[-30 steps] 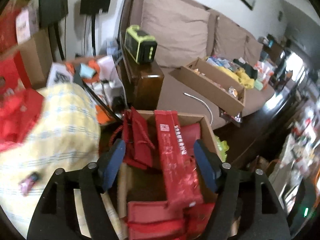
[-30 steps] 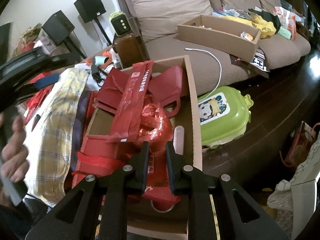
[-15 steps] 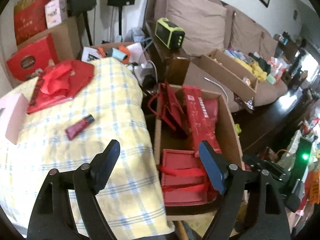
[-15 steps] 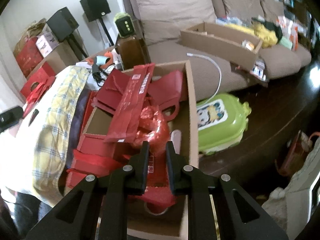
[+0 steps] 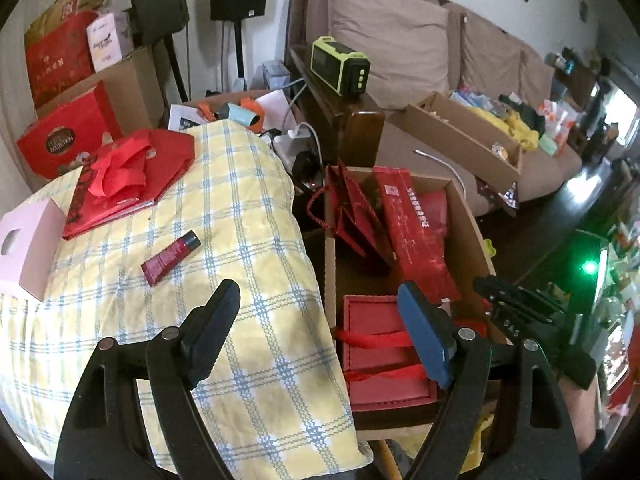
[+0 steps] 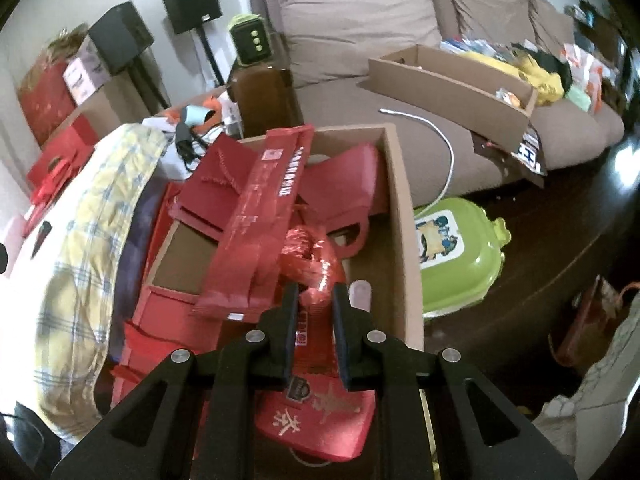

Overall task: Organize objects
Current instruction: 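Lower the red packet into the box and open the right gripper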

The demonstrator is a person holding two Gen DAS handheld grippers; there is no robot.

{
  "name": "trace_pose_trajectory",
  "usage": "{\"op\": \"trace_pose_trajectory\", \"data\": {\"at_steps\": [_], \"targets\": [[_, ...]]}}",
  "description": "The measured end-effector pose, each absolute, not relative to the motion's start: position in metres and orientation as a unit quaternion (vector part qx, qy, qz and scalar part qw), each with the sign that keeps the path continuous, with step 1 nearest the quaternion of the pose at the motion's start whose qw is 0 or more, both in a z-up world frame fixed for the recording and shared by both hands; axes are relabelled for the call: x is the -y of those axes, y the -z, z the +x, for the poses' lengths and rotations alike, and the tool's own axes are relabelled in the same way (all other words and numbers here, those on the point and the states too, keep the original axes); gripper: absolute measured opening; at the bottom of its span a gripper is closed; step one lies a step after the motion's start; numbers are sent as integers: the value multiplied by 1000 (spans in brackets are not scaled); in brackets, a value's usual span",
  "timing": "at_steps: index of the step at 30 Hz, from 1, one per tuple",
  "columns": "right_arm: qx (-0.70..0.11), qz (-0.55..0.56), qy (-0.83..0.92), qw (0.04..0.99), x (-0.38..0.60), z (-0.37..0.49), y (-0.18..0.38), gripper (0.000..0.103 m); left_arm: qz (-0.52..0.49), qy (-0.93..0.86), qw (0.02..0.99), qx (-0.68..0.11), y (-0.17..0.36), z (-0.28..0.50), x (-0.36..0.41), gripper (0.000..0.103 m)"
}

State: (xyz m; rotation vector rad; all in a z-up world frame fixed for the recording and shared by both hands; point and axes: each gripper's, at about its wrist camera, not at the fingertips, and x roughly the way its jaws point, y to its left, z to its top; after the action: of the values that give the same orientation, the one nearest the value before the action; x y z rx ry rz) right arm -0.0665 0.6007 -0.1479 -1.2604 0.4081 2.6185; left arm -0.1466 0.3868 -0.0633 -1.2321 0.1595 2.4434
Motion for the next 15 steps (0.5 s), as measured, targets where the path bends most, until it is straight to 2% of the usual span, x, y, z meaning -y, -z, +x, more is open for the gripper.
{"op": "trace_pose_trajectory", "data": {"at_steps": [7, 15], "targets": [[-130, -437, -884, 103, -592, -72, 160, 15, -453, -869, 193, -54, 75, -154, -382, 79], [-142, -428, -885, 115, -599, -68, 159, 22, -458, -869, 182, -46, 77, -158, -375, 79]]}}
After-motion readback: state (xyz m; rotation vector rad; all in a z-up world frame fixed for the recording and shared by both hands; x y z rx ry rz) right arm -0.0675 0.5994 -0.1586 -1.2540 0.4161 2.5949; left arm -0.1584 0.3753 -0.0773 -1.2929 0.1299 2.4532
